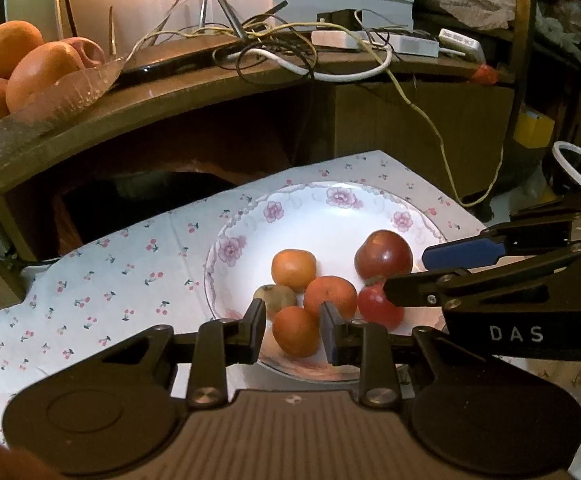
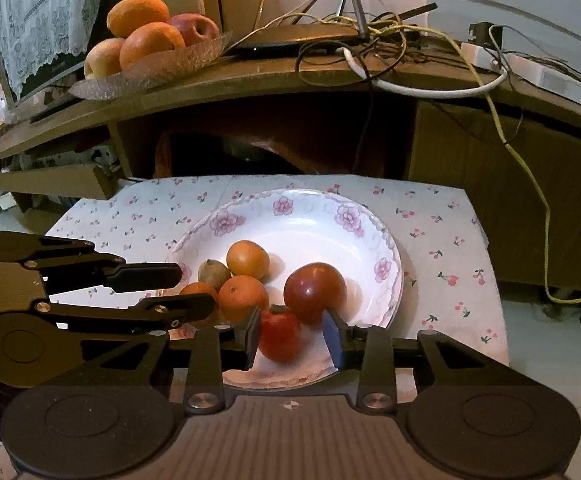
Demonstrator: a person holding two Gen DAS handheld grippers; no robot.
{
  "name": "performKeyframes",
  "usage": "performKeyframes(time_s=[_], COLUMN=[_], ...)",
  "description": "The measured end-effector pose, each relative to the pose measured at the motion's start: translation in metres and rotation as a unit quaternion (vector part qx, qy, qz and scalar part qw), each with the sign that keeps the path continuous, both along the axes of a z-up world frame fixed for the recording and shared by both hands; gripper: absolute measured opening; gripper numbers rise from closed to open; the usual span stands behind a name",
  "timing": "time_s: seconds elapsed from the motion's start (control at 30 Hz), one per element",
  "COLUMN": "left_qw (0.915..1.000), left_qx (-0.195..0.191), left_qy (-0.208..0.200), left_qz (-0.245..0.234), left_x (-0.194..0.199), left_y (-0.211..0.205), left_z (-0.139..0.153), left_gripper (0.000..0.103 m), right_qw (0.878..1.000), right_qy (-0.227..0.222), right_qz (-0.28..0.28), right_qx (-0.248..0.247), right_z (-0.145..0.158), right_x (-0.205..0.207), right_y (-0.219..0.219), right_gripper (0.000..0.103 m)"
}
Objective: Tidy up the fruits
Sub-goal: 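Open both tools to drop the orange and the tomato into the plate, then grasp the brown kiwi with the left tool while the right tool grasps the last red tomato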
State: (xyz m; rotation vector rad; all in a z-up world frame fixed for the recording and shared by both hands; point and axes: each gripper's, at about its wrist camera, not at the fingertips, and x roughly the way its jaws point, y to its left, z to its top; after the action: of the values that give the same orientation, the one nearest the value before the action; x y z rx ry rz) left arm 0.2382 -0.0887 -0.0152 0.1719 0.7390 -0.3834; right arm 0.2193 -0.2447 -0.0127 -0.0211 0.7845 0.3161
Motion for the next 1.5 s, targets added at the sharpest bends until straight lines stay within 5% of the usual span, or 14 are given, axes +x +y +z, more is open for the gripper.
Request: performKeyframes(time_s=[0.4,0.9,1.5], left_qw=[0.9997,1.0000,0.9993], left_qx=[-0.013,-0.004,0.009], left_qy=[-0.017,0.001,0.035], left_qz=[0.014,0.007,0.010], left_x=[-0.005,-0.033,-0.045], left_y=[0.010,0.036,0.080], left_z=[0.019,0.022,0.002], left_gripper=[0.036,0.037,0.041], right_qw=[1.000,0.999,0.992], right_qy=[-0.016,0.000,0.049], right_qz=[-0.015,0.047,0.112], right_qx=[0.010,0.021,0.004], right_z=[0.010,0.019,-0.015], right_x=[-0.006,-0.041,-0.047], right_y=[-0.005,0.023,0.073], right_gripper=[0.039,0.040,0.042])
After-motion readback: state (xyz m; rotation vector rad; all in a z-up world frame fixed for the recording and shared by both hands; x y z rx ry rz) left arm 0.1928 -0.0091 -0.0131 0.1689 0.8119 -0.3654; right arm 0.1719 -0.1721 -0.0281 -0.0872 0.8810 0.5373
